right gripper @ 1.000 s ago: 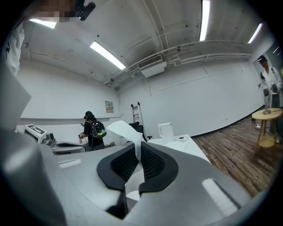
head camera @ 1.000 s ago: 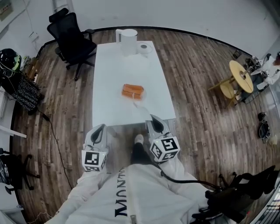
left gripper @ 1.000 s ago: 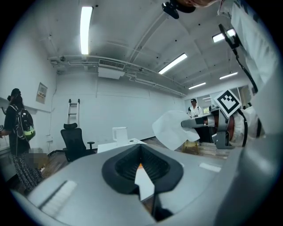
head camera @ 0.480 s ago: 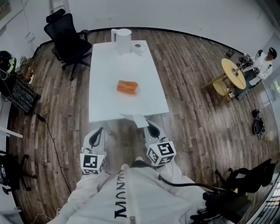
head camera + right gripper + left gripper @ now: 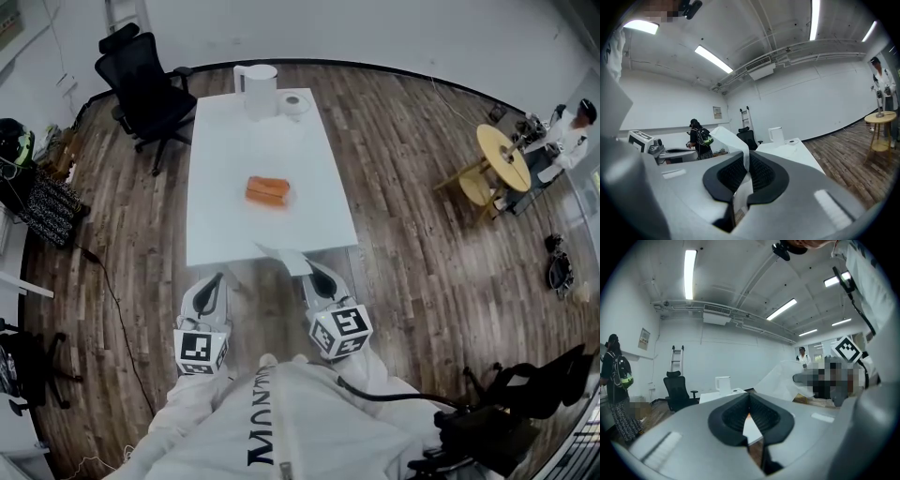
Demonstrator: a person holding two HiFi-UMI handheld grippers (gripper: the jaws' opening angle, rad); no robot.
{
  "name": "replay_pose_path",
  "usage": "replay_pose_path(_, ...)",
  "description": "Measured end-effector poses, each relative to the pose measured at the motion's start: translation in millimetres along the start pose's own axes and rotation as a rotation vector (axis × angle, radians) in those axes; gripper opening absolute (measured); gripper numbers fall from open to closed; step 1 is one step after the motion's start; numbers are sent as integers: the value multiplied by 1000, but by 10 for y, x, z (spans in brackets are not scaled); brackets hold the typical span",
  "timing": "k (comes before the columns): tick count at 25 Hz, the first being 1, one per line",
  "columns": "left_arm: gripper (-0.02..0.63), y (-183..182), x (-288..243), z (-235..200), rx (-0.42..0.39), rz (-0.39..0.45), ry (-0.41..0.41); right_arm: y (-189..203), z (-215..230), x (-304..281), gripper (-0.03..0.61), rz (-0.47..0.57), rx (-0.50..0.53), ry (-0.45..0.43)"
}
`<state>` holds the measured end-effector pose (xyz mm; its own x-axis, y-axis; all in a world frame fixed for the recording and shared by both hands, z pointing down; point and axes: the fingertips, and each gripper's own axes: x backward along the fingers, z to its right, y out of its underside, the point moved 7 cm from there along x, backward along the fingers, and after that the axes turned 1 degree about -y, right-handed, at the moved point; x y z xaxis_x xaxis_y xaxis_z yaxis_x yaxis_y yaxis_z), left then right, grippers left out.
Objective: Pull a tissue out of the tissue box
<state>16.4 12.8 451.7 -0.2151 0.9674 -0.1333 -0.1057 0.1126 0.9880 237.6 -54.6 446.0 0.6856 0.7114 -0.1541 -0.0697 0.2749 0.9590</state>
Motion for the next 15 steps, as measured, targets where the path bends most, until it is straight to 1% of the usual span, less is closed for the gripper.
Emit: replay_pose_path(15,-2,17,-106,50,-3,-5,8,53,79,-23,2,-15,-20,-3)
